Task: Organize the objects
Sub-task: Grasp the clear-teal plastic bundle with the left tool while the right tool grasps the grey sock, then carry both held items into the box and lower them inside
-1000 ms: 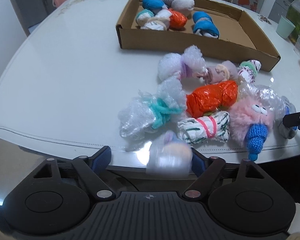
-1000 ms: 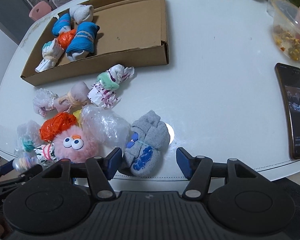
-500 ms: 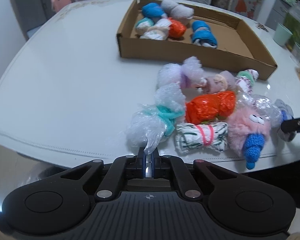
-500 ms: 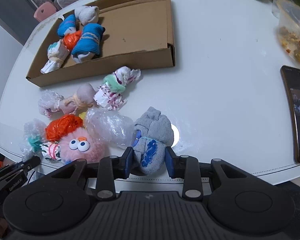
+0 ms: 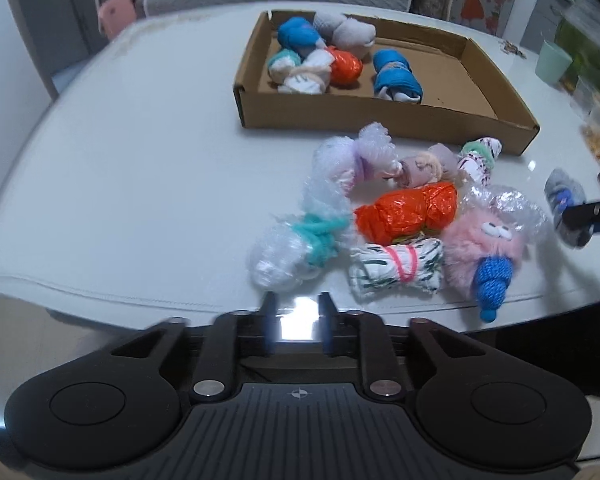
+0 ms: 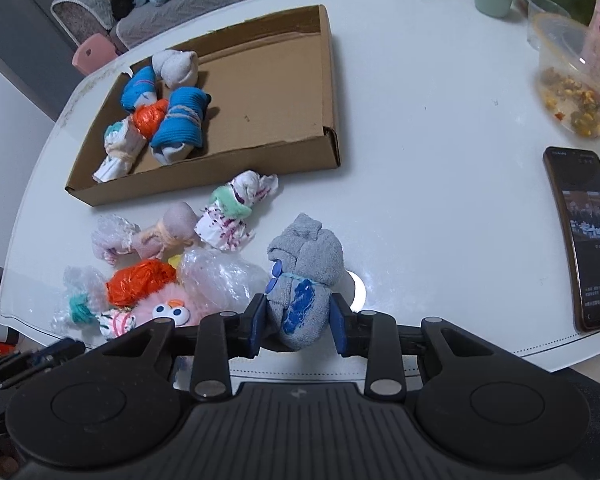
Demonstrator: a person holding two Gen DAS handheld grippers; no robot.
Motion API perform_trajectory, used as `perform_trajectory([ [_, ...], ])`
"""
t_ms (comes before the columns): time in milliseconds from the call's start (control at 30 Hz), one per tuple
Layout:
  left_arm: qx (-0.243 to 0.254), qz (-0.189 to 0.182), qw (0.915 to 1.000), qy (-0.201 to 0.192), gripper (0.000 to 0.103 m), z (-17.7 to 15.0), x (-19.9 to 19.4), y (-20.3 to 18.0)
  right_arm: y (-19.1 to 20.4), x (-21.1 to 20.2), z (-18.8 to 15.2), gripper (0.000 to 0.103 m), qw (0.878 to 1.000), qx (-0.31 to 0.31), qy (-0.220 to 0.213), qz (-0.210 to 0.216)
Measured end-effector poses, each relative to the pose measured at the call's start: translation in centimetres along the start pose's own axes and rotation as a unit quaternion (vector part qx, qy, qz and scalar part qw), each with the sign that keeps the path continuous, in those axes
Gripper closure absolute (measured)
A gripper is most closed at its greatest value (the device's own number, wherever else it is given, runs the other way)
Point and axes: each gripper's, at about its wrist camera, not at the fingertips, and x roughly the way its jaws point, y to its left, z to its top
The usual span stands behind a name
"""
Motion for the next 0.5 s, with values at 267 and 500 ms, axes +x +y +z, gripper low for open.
perform_trajectory([
  [267,0.157,0.029,0.9865,-0.037,0.023,1.8,-0.8,-2.2,0.1,0.1,0.3,0.073,1.000,0.004,-0.001,0.012],
  [500,0.178,-0.012,0.9837,0.025,0.059,2.9,3.4,-0.4,-0.1,-0.6,0.8,0.073,0.999,0.010,-0.014,0.028],
])
